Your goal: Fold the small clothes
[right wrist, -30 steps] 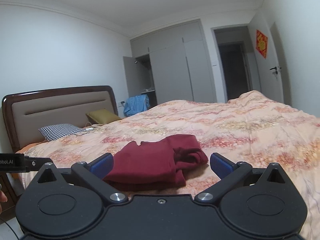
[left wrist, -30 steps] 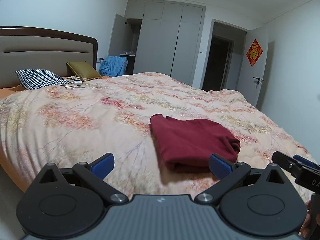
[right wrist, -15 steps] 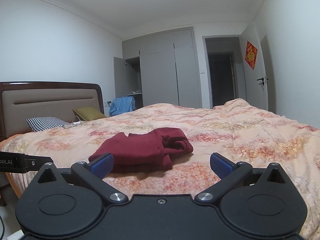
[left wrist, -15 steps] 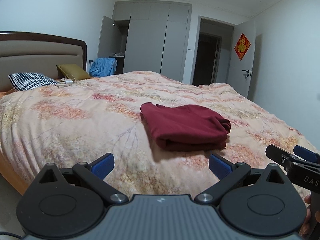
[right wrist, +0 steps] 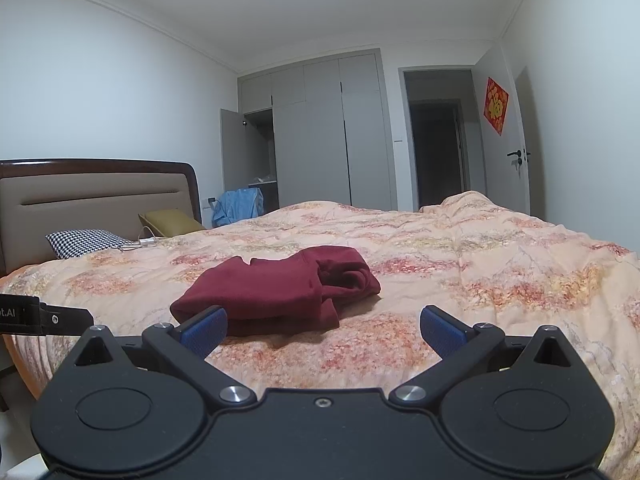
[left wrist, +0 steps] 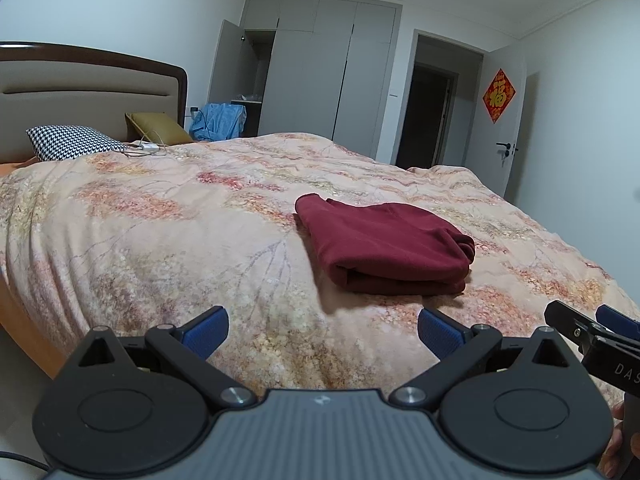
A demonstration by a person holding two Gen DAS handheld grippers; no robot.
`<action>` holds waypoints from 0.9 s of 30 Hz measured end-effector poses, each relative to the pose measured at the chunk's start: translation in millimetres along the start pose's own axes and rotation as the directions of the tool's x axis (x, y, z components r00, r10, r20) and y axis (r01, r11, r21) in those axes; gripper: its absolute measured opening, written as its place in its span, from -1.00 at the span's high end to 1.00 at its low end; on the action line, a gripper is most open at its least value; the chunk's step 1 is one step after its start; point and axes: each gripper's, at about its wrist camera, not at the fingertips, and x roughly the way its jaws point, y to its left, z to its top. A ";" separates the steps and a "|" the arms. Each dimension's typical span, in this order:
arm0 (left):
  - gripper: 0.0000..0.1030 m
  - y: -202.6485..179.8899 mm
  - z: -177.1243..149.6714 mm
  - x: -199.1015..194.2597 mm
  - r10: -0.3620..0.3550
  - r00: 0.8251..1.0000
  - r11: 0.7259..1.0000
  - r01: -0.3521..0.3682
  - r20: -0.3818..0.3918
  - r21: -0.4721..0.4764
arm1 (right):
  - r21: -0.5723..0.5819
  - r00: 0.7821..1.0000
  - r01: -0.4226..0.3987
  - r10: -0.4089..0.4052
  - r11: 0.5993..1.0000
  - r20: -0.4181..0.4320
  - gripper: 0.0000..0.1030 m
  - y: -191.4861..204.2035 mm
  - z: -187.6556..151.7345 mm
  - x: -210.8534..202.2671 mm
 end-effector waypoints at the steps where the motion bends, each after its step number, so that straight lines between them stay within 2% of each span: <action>1: -1.00 0.3 -0.2 0.0 0.000 1.000 1.000 0.000 -0.001 -0.001 | 0.000 1.000 0.000 0.000 1.000 -0.001 -0.99 0.0 -0.8 0.2; 27: -1.00 3.7 -2.5 0.5 0.013 1.000 1.000 -0.013 -0.006 -0.009 | 0.007 1.000 0.003 -0.003 1.000 -0.012 -0.99 -2.6 -3.8 3.0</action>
